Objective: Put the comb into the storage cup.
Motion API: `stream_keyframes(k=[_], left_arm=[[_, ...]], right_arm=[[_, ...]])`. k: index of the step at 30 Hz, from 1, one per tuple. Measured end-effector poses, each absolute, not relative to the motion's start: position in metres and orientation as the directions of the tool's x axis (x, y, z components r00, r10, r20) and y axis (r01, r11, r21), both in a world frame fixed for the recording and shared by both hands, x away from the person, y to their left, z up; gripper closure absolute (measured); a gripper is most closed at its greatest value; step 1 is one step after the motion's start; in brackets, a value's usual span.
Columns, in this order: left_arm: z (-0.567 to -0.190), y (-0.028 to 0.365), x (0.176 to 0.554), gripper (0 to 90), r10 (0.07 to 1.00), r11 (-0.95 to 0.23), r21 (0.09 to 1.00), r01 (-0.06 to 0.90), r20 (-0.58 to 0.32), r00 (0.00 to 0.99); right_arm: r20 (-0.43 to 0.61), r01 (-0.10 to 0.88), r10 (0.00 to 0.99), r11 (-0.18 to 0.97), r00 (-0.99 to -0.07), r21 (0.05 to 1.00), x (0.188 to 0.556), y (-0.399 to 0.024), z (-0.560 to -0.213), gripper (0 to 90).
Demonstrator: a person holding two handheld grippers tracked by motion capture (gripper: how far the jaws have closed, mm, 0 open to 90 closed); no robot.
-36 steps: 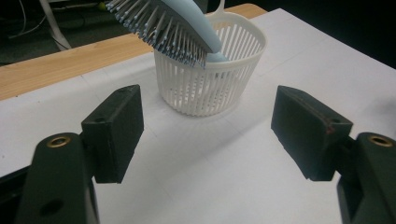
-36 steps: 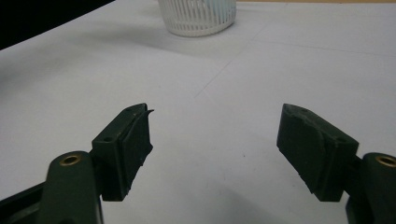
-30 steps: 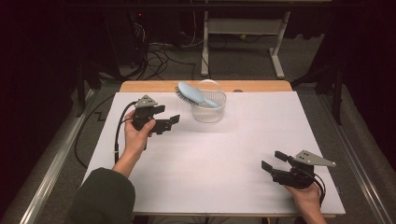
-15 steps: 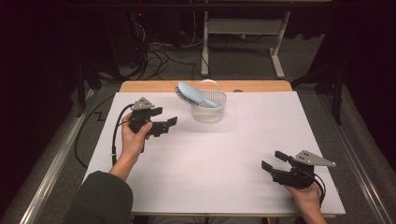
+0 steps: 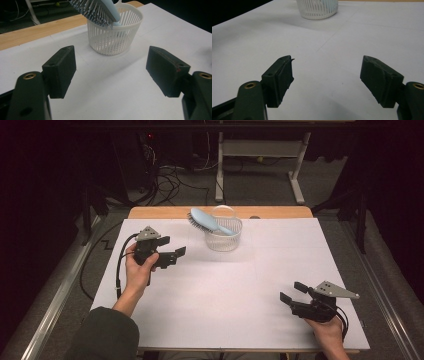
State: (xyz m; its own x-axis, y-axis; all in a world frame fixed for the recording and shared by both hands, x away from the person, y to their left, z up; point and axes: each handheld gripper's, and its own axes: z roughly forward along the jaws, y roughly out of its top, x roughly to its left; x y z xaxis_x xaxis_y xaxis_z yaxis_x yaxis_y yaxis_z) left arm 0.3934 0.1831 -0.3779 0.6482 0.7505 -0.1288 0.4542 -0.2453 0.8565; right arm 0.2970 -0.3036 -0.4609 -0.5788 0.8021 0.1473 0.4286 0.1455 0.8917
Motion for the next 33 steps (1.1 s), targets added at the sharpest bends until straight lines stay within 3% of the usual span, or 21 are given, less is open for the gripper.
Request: stream_keyframes(k=[33], left_arm=[[-0.382,0.2,0.378,25.2,0.759,-0.236,0.86,0.454,-0.129,0.639]], right_arm=[[0.149,0.432,0.801,0.147,-0.58,0.89,0.297,-0.303,-0.461,27.0]])
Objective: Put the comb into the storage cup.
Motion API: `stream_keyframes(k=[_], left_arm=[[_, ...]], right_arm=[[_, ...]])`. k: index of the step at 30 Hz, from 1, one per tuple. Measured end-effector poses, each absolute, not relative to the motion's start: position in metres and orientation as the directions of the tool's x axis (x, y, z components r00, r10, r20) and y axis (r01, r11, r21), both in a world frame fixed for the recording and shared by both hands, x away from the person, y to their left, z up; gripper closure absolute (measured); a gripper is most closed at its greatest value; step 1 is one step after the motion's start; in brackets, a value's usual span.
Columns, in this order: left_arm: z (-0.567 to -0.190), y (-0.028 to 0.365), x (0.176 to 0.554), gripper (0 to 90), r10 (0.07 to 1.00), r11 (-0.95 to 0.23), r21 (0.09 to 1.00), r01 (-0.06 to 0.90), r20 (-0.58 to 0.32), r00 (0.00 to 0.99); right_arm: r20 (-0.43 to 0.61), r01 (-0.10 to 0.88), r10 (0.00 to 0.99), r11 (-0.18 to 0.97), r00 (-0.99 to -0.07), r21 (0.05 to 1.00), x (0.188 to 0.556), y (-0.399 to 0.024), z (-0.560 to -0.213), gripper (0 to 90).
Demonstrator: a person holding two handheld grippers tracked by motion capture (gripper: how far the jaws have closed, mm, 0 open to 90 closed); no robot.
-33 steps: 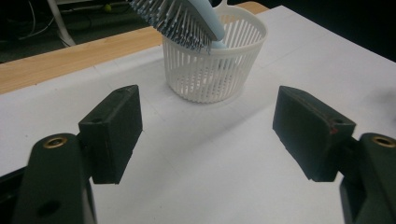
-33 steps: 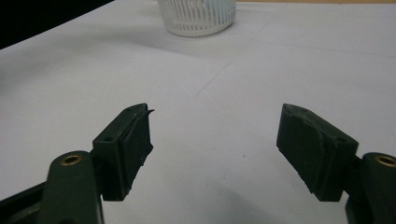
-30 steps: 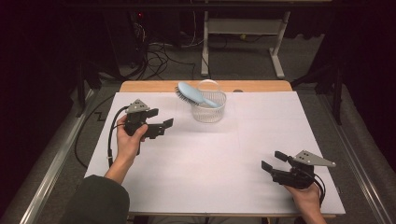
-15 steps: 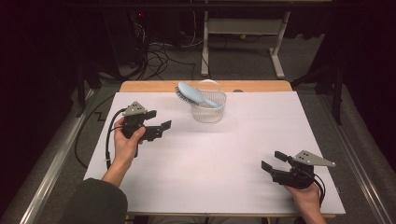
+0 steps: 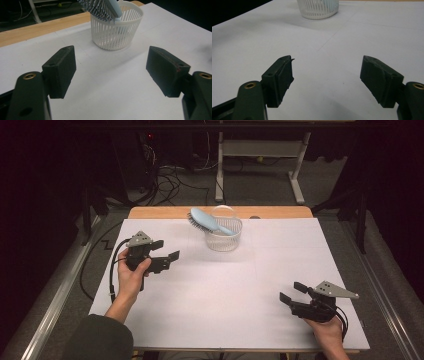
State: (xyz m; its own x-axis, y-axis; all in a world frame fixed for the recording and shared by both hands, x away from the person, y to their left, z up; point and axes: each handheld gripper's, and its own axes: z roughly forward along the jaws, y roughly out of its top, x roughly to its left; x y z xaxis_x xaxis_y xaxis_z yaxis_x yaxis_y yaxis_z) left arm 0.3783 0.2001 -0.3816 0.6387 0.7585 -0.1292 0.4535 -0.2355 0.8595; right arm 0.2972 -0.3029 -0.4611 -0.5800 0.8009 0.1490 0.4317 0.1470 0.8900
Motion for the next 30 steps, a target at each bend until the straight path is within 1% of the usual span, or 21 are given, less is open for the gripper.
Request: stream_keyframes(k=[30], left_arm=[[-0.381,0.211,0.366,25.0,0.76,-0.216,0.871,0.442,-0.135,0.636]], right_arm=[[0.155,0.436,0.804,0.14,-0.574,0.889,0.297,-0.303,-0.461,27.0]])
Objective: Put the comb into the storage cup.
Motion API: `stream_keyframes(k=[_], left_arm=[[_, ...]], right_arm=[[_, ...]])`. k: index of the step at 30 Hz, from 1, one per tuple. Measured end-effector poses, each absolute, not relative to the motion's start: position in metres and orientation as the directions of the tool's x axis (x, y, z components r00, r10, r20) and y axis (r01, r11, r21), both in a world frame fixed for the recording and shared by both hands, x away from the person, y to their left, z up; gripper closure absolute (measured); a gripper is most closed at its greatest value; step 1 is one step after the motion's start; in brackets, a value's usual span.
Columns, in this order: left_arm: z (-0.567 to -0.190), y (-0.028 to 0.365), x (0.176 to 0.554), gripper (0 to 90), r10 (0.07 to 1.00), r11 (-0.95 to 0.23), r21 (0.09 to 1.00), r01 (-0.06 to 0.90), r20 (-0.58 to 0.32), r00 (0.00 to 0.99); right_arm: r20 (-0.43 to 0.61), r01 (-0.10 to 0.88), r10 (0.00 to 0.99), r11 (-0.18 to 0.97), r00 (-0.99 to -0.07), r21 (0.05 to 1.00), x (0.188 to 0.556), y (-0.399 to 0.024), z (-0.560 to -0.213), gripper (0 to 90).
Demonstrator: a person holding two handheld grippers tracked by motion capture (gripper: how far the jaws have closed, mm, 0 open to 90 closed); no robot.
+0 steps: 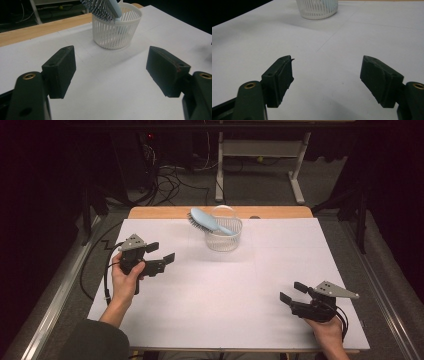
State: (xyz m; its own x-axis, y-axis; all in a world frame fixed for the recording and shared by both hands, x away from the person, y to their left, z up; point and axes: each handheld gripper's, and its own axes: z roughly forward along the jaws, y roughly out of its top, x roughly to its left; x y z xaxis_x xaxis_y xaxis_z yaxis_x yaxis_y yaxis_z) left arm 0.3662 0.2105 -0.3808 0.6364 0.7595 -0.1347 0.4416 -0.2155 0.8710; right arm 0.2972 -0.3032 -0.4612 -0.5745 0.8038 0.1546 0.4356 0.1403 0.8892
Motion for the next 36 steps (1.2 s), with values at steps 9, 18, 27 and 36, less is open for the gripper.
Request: stream_keyframes(k=[9,18,27,36], left_arm=[[-0.381,0.216,0.363,25.0,0.764,-0.203,0.875,0.439,-0.139,0.63],[-0.382,0.222,0.359,24.5,0.766,-0.192,0.877,0.442,-0.148,0.626],[-0.383,0.225,0.356,24.4,0.768,-0.196,0.875,0.442,-0.143,0.624],[-0.385,0.229,0.351,24.4,0.776,-0.208,0.874,0.439,-0.126,0.618]], right_arm=[[0.154,0.435,0.803,0.142,-0.575,0.889,0.297,-0.303,-0.461,27.0],[0.153,0.435,0.803,0.142,-0.576,0.889,0.297,-0.303,-0.461,27.0],[0.151,0.434,0.803,0.144,-0.576,0.889,0.297,-0.303,-0.461,27.0],[0.152,0.434,0.803,0.144,-0.576,0.89,0.297,-0.303,-0.461,27.0]])
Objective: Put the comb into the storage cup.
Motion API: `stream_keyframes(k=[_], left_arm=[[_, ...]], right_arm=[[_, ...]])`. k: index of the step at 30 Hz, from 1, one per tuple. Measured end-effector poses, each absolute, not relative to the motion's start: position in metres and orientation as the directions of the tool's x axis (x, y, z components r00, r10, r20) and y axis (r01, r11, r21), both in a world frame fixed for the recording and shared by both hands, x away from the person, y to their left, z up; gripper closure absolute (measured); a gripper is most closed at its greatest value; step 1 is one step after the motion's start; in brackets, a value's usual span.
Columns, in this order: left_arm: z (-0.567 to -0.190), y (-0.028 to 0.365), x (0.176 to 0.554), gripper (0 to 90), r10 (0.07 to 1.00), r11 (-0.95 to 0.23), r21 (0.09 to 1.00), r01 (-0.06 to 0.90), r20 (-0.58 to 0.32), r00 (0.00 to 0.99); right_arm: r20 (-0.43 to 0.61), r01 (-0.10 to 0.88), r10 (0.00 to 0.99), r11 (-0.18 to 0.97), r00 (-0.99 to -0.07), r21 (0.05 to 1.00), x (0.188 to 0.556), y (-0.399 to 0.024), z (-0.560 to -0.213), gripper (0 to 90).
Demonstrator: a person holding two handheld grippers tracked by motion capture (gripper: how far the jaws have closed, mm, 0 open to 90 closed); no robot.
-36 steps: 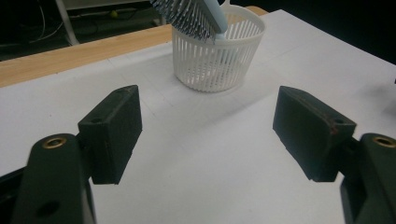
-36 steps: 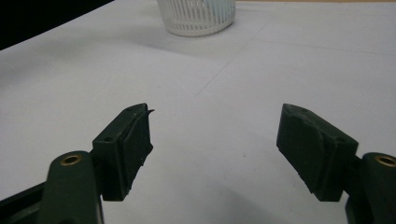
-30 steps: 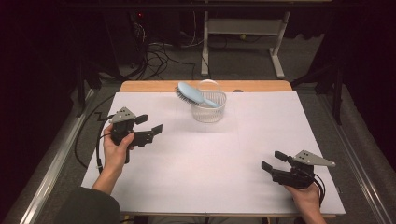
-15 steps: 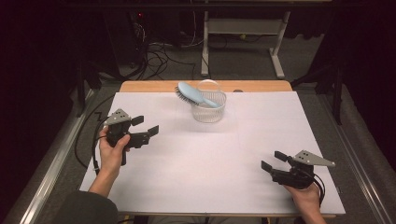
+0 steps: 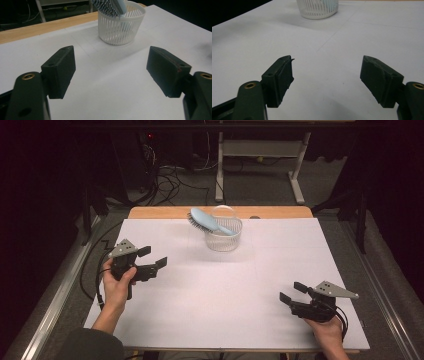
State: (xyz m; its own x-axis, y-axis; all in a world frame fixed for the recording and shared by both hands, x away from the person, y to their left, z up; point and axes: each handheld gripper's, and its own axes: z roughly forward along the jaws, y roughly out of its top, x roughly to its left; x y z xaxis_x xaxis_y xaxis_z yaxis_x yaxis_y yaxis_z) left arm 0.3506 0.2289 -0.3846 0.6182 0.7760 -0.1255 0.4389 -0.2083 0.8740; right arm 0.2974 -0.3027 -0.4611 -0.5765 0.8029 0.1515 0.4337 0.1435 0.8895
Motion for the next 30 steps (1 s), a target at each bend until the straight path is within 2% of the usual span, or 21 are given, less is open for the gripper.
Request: stream_keyframes(k=[30], left_arm=[[-0.395,0.242,0.338,24.0,0.78,-0.19,0.87,0.456,-0.148,0.608]], right_arm=[[0.154,0.436,0.805,0.14,-0.572,0.889,0.297,-0.303,-0.461,27.0]])
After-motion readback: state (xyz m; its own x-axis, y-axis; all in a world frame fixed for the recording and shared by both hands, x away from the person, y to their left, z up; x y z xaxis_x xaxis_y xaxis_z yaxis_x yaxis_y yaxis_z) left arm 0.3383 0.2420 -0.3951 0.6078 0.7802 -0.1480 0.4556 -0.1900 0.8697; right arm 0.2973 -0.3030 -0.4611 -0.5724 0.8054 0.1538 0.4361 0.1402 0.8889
